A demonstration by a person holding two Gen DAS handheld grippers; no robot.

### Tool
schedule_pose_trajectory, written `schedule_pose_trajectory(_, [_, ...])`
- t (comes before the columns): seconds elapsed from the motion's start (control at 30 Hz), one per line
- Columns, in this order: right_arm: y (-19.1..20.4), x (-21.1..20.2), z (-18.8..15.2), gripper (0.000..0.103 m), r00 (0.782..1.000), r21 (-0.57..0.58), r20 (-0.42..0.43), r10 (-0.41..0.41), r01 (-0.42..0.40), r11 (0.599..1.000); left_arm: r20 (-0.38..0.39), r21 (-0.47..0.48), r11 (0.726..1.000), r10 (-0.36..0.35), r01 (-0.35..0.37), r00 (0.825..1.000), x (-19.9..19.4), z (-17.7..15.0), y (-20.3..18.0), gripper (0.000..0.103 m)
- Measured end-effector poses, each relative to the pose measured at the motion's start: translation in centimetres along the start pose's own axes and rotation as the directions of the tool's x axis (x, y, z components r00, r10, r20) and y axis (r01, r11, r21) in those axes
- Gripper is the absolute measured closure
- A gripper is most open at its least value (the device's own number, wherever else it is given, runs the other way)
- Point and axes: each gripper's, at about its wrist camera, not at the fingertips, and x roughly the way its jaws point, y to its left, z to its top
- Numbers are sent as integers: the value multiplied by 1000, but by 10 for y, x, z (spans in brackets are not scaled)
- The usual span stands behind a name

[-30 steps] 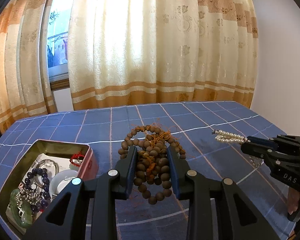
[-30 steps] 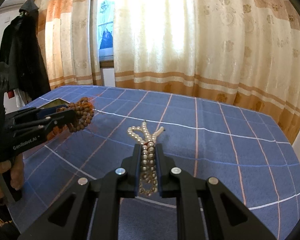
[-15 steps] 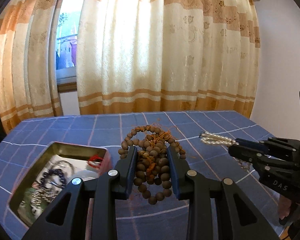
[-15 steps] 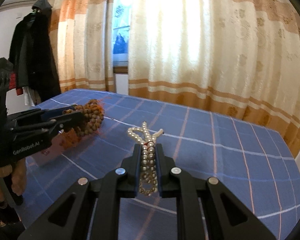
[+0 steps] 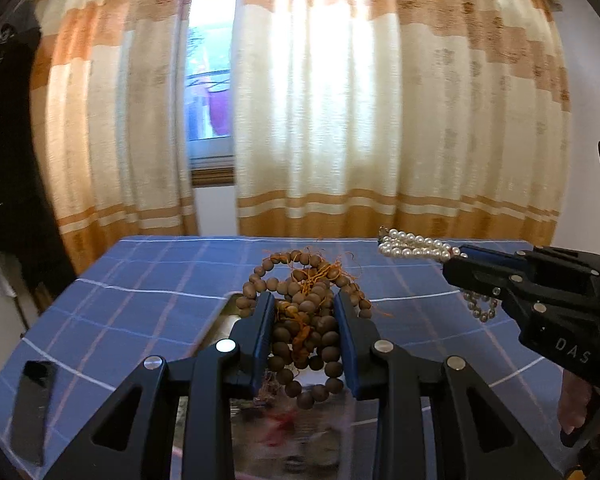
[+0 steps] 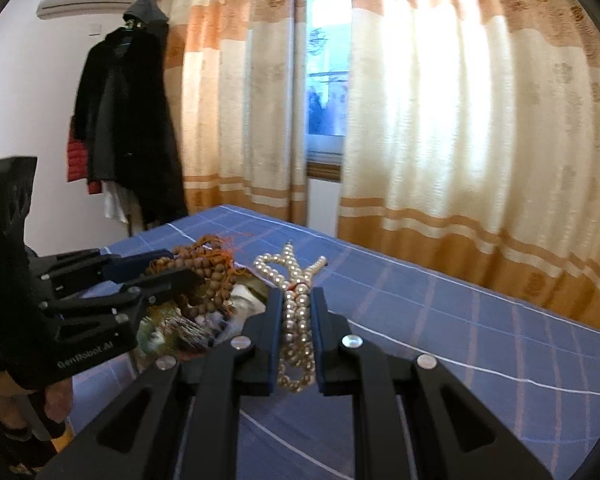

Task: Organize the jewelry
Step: 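Carry the mala with the left tool while the right tool carries the pearls to the tin, then open the left tool over the tin while the right tool releases the pearls inside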

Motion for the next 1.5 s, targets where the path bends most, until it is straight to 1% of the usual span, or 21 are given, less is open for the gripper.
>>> schedule_pose_trajectory(0.13, [24,22,6,87,998,-20,-10,54,-54,998,-24,-16,998,54,-54,998,2,-4,25,72])
schedule_pose_trajectory(0.27, [41,37,6,87,996,-26,-27,90,-91,996,-54,-20,997,76,-77,996,8,-11,38,72])
schedule_pose_trajectory(0.37, [49,52,2,87,992,-20,-55,110,-111,994,-82,-29,996,78,-80,994,16,-20,44,72])
schedule_pose_trajectory(0.57, [56,77,-14,87,985,-3,-120,124,-125,992,-137,-46,995,81,-88,987,32,-36,56,72])
schedule_pose_trajectory(0.7, [57,90,-22,87,978,12,-164,129,-129,992,-165,-61,994,75,-86,983,36,-44,61,71])
schedule_pose_trajectory(0.77, [57,95,-26,87,975,14,-180,129,-129,992,-186,-70,995,60,-74,981,39,-47,63,71])
schedule_pose_trajectory(0.87, [57,99,-32,86,971,20,-204,128,-126,992,-199,-83,995,44,-62,979,40,-48,64,66])
schedule_pose_trajectory(0.9, [56,99,-32,86,971,23,-204,125,-123,992,-201,-90,994,40,-59,979,39,-48,64,59])
schedule_pose_trajectory(0.93, [56,98,-32,84,972,29,-200,124,-121,992,-200,-94,994,39,-59,979,39,-48,65,47])
schedule_pose_trajectory(0.97, [56,97,-31,81,971,32,-202,128,-124,992,-192,-97,993,44,-64,980,36,-47,65,40])
schedule_pose_trajectory(1.0, [55,95,-31,76,971,33,-204,126,-122,992,-186,-98,992,57,-76,981,34,-47,65,35])
schedule_pose_trajectory(1.03, [55,93,-30,69,972,31,-200,120,-116,993,-176,-103,991,64,-83,982,30,-45,65,33])
schedule_pose_trajectory(1.07, [53,90,-30,65,975,30,-194,109,-106,994,-172,-114,991,54,-74,984,27,-43,66,32])
schedule_pose_trajectory(1.13, [49,82,-29,44,980,36,-181,86,-81,996,-165,-132,989,51,-74,985,20,-41,69,30])
schedule_pose_trajectory(1.17, [47,76,-29,37,983,39,-168,74,-68,997,-160,-129,988,61,-82,985,16,-40,69,30])
schedule_pose_trajectory(1.2, [45,69,-29,27,986,42,-153,67,-61,997,-156,-123,988,71,-90,985,13,-39,68,30])
schedule_pose_trajectory(1.23, [45,62,-28,24,988,43,-140,60,-54,998,-148,-120,988,83,-101,986,8,-38,68,30])
schedule_pose_trajectory(1.27, [45,56,-28,23,990,41,-131,54,-49,998,-133,-124,987,89,-105,987,1,-37,68,30])
schedule_pose_trajectory(1.33, [46,43,-26,19,992,35,-115,46,-42,998,-121,-129,986,87,-103,989,-8,-36,68,29])
schedule_pose_trajectory(1.4, [49,33,-24,15,994,27,-98,42,-39,999,-109,-123,986,101,-114,989,-16,-35,67,29])
schedule_pose_trajectory(1.5, [54,19,-21,13,997,9,-74,34,-33,999,-93,-121,985,112,-123,989,-25,-34,66,28])
